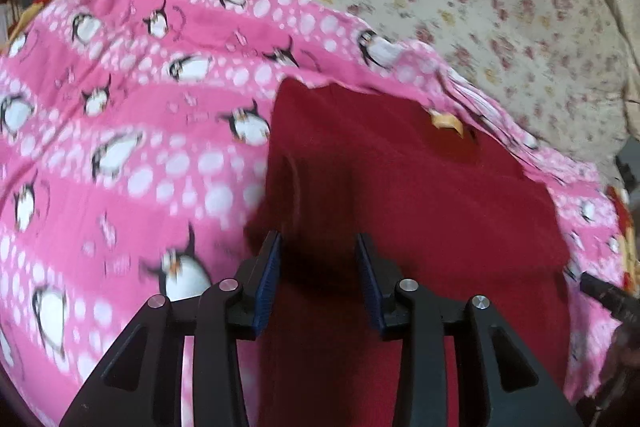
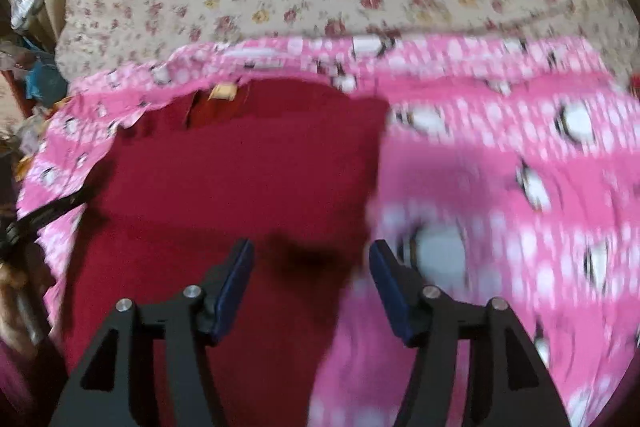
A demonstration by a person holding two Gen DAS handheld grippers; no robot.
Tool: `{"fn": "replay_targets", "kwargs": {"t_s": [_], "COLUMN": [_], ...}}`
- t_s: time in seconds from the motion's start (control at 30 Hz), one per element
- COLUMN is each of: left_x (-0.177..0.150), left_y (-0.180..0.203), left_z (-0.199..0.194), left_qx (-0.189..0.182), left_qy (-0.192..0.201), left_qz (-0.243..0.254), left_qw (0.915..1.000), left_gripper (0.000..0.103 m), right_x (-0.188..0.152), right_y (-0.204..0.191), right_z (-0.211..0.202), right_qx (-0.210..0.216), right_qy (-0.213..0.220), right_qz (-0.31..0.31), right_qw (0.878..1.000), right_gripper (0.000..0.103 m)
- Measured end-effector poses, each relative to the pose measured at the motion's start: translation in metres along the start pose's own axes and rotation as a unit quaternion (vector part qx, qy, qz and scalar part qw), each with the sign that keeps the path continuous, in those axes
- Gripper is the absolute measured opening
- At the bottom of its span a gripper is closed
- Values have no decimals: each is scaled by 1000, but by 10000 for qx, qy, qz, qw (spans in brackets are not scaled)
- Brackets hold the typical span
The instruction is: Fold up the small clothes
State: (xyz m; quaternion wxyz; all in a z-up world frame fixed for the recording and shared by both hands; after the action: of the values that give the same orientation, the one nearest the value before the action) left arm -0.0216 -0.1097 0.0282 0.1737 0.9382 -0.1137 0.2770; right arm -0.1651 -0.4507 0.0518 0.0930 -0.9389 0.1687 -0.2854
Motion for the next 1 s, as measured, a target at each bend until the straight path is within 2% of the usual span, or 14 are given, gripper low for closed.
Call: {"fn": "replay_targets", "kwargs": {"t_s": [0.07, 0.33, 0.5, 0.67, 1.0], "left_x": [-15, -81, -117, -133, -146], "left_y": [1, 6, 1, 2, 2], "left_z": [-12, -63, -77, -90, -89], "left_qx": [-171, -27, 113, 245, 263], "left_qy": [-148, -413, -566, -453, -526], "left_qz": [3, 464, 458, 449, 534], "left_qw": [9997, 9981, 9973, 9977, 9968], "left_gripper": [19, 20, 20, 20, 20], "right_x": [-23, -125, -174, -188, -188], "right_y": [5, -13, -29, -35, -34], "right_z": [-16, -66, -74, -75, -75], "right_qx": [148, 787, 880, 869, 903], "right_qy": [-146, -686, -959, -836, -762], "right_qz": [117, -153, -538, -556, -378], "right_qw": [9997, 9944, 9900, 9911, 9923], "right_gripper": [64, 68, 68, 72, 76]}}
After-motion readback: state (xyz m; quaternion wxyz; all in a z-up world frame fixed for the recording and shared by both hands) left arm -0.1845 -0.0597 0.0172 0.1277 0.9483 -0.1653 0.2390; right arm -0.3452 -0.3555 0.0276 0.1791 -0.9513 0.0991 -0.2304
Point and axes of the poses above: each gripper's, at about its wrist camera, not at the fingertips, and z roughly the way its jaws point, y to its right, x to its top, the point moved 2 cm from there along z, roughly the way its jaws point, and after that the axes turned 4 degrees about y, right-handed, at the moved point
